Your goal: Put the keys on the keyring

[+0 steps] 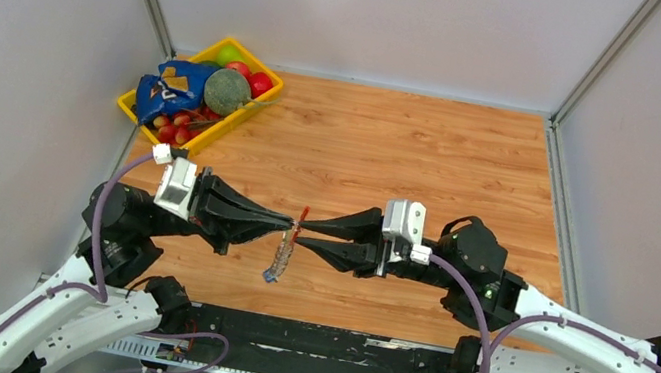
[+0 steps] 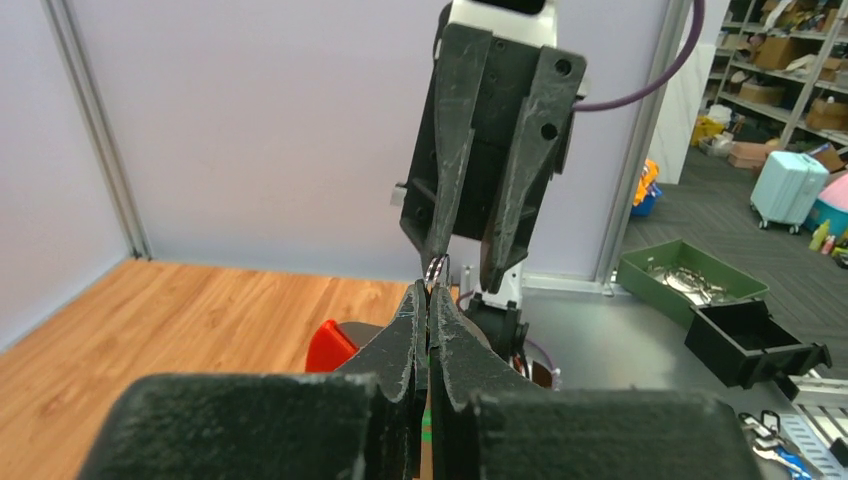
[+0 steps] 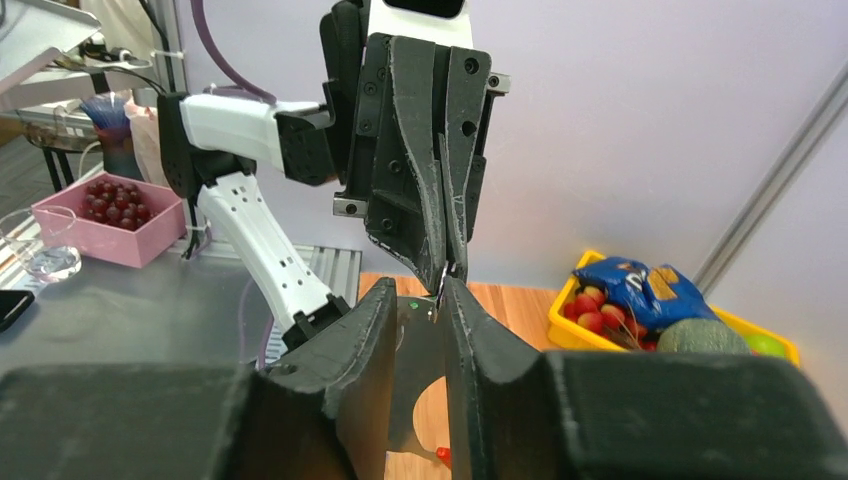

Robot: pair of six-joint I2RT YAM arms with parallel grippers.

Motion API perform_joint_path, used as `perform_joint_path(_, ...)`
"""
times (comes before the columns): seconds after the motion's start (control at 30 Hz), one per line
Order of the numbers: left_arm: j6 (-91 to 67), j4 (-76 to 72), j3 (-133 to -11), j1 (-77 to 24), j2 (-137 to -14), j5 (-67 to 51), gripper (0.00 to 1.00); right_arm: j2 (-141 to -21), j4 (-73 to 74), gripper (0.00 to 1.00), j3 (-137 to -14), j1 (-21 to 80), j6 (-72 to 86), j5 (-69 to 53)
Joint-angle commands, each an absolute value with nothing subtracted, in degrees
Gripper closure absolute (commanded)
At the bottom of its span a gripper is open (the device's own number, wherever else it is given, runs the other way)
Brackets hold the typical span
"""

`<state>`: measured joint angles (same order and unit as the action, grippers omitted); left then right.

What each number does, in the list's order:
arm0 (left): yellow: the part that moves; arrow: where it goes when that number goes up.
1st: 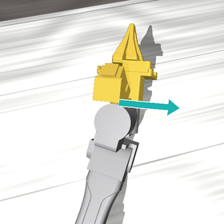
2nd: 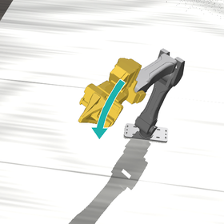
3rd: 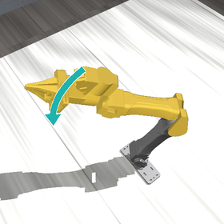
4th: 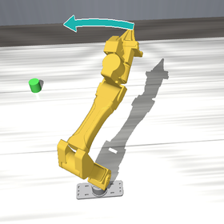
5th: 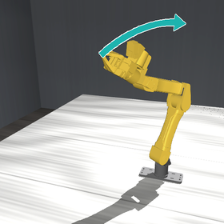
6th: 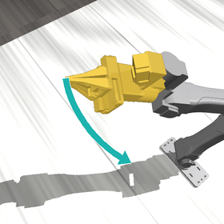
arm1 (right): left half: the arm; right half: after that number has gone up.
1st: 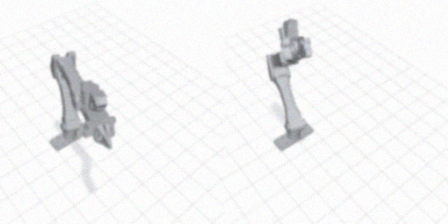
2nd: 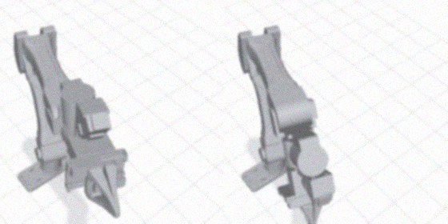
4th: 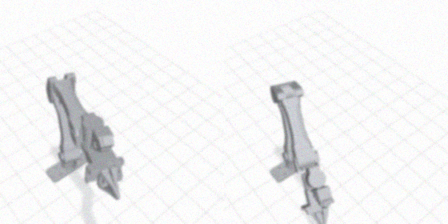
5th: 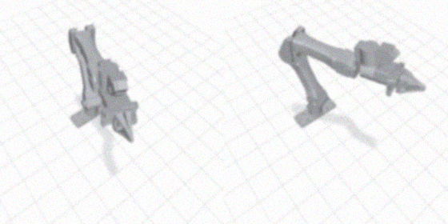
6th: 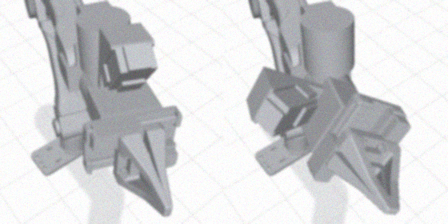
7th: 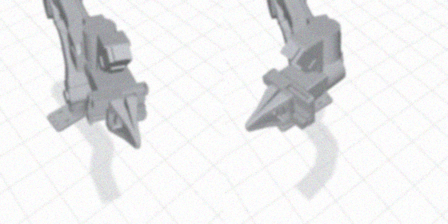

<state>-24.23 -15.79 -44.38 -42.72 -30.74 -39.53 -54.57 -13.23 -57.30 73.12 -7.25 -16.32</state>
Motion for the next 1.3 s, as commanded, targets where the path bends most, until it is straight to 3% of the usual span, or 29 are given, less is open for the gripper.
perform_joint_path(0.0, -20.13, -7.45, -47.77, -42.63, -31.41, -38.50, 1.00, -51.43, -3.16, 0.73, -61.44, 73.57, -9.69, -13.43)
perform_joint_path(0.5, -13.46, 10.68, -52.89, -42.57, -32.94, -43.81, 1.00, -55.93, 23.87, 0.64, -73.33, 73.52, -8.23, -10.81)
perform_joint_path(0.77, -7.63, 20.76, -56.40, -42.62, -34.97, -45.16, 1.00, -57.84, 26.23, 0.64, -74.76, 73.55, -4.34, -11.92)
perform_joint_path(1.27, -4.85, 24.15, -56.71, -42.62, -35.29, -44.66, 1.00, -62.85, 26.58, 0.72, -76.45, 73.30, -0.90, -11.76)
